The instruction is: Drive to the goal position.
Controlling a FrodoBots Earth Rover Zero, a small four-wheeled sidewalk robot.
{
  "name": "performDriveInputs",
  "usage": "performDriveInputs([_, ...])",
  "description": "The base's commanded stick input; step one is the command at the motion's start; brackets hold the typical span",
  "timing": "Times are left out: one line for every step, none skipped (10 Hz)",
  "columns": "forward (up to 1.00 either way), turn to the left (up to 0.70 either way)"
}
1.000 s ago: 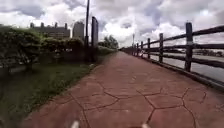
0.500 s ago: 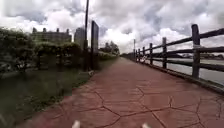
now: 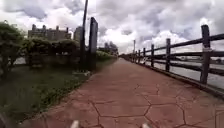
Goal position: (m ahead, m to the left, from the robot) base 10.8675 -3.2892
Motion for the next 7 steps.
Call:
performDriveInputs([0.7,0.0])
performDriveInputs([0.7,0.0])
performDriveInputs([0.7,0.0])
performDriveInputs([0.7,0.0])
performDriveInputs([0.7,0.0])
performDriveInputs([0.7,0.0])
performDriveInputs([0.7,0.0])
